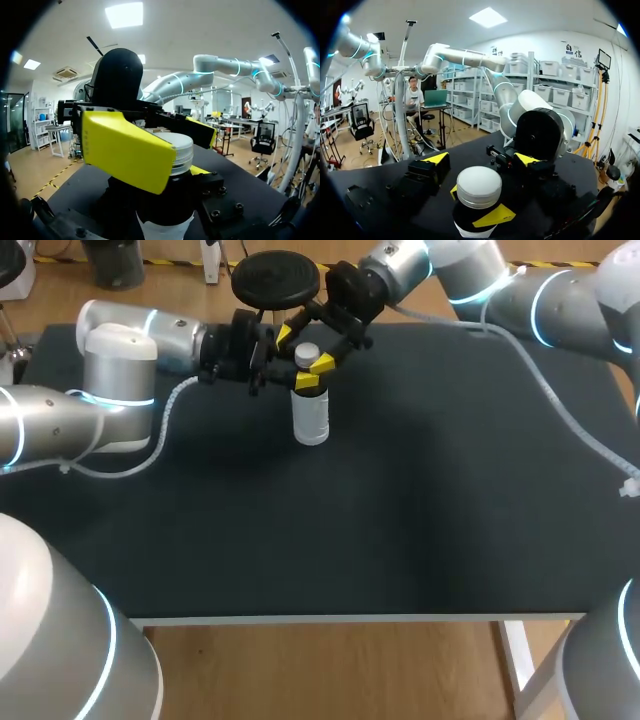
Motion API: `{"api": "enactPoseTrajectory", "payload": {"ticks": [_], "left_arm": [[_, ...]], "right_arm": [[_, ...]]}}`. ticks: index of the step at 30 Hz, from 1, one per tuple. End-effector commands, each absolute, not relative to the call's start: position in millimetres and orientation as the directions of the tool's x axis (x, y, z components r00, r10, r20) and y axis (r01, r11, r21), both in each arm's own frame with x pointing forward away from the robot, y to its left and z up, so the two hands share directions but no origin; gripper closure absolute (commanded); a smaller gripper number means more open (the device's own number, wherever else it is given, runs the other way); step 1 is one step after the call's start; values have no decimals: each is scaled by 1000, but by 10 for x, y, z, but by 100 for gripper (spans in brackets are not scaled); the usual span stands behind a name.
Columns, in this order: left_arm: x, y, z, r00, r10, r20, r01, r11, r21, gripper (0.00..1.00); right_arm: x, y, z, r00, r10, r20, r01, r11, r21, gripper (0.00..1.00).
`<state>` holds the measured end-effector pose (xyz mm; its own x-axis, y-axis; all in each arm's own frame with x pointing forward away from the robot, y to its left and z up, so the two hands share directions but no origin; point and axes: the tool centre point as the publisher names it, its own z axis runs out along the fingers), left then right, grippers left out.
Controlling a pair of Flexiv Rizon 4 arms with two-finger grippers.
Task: Unscrew the bottle cap
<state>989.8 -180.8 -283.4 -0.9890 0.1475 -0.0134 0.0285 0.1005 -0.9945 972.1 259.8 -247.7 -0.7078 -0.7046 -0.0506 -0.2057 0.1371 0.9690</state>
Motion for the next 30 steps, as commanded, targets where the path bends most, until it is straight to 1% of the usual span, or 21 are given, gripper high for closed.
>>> {"api": "enactPoseTrajectory", "payload": {"ticks": [1,8,14,17,19,21,24,30], "left_arm": [[9909,-1805,-2837,-988,151,-12,28,101,-995,100],[9909,-1805,-2837,-988,151,-12,28,101,-995,100],[9909,-1805,-2837,-988,151,-12,28,101,-995,100],[9909,-1805,-2837,-988,151,-12,28,101,-995,100],[9909,-1805,-2837,-988,151,-12,28,101,-995,100],[9909,-1805,-2837,-988,151,-12,28,101,-995,100],[9909,-1805,-2837,-988,151,-12,28,101,-995,100],[9909,-1805,-2837,-988,151,-12,28,101,-995,100]], "right_arm": [[9787,2532,-2458,-387,-920,66,-182,146,972,0],[9762,2432,-2411,-532,-845,50,-151,153,977,0],[9782,2362,-2411,-687,-727,1,-130,125,984,0],[9800,2350,-2412,-750,-661,-3,-116,127,985,0],[9847,2339,-2425,-830,-557,7,-86,140,986,0],[9902,2330,-2438,-875,-484,20,-64,156,986,0],[9965,2335,-2440,-920,-390,29,-43,176,983,0],[9990,2355,-2440,-939,-343,30,-28,163,986,0]]}}
